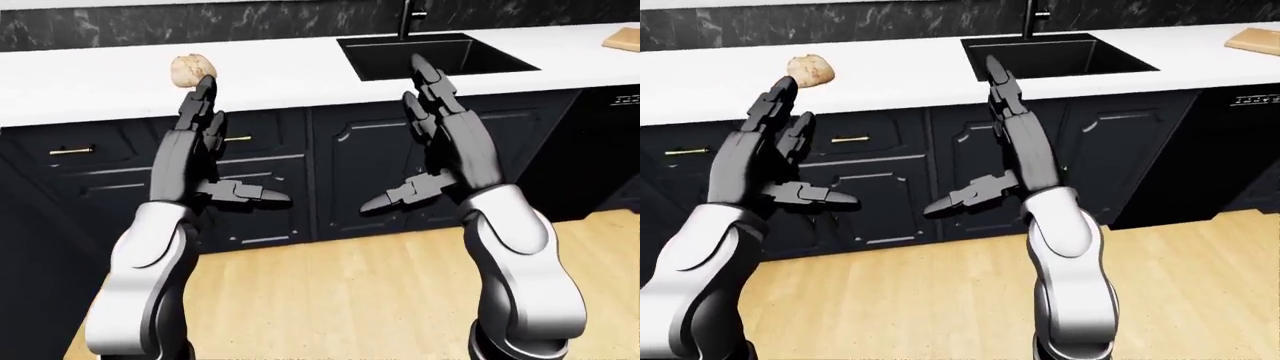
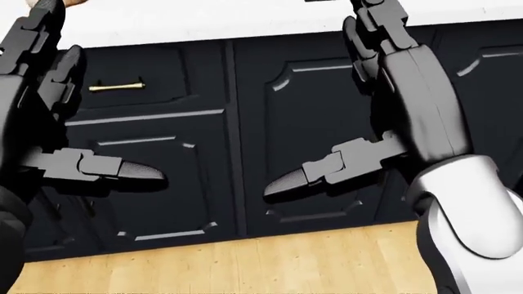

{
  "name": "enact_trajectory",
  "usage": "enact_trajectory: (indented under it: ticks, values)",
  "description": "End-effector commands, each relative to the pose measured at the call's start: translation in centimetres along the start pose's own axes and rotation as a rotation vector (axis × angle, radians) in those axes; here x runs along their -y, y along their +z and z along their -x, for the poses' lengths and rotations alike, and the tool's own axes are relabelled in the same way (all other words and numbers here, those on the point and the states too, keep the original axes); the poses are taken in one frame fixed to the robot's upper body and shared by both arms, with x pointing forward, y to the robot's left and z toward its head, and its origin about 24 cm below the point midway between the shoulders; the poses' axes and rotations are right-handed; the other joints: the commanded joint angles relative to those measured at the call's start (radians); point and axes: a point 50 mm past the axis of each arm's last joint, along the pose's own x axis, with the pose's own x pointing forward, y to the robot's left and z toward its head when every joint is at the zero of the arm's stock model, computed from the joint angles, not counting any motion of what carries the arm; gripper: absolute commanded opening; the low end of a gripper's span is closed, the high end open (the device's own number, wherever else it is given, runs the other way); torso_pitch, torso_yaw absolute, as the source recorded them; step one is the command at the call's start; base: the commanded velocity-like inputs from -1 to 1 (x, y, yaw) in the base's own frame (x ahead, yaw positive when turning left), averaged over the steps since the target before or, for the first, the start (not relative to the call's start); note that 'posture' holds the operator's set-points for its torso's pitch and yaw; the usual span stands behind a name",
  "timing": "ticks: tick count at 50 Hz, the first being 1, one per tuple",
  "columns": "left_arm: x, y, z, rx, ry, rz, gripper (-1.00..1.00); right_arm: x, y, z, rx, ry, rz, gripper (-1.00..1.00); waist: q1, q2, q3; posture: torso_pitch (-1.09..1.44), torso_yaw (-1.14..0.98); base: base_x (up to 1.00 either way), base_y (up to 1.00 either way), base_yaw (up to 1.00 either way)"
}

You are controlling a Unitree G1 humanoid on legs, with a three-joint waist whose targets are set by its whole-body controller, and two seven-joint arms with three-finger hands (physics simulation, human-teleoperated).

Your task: Place the bread and cheese on the cutting board.

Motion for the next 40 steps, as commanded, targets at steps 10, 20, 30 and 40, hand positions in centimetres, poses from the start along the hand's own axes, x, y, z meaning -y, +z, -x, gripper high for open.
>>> enact_trajectory:
  ticks: [10,20,30,40]
  values:
    - [0.22,1.24,0.10,0.076,-0.006,-0.012,1.00,0.32,0.81,0.15,0.056,-0.017,0.015,1.00,0.001,0.001,-0.028,0.00,0.00,0.00,0.39,0.00]
    - [0.23,1.16,0.11,0.074,-0.005,-0.012,1.00,0.19,0.73,0.21,0.054,-0.011,0.014,1.00,0.003,0.079,-0.027,0.00,0.00,0.02,0.35,0.00]
    - [0.27,1.03,0.10,0.072,-0.005,-0.013,1.00,0.12,0.74,0.28,0.056,-0.004,0.017,1.00,0.000,-0.021,-0.020,0.00,0.00,0.05,0.28,0.00]
    - [0.36,1.20,0.09,0.073,-0.009,-0.015,1.00,0.03,0.89,0.26,0.058,0.002,0.019,1.00,-0.001,0.034,-0.011,0.00,0.00,0.06,0.29,0.00]
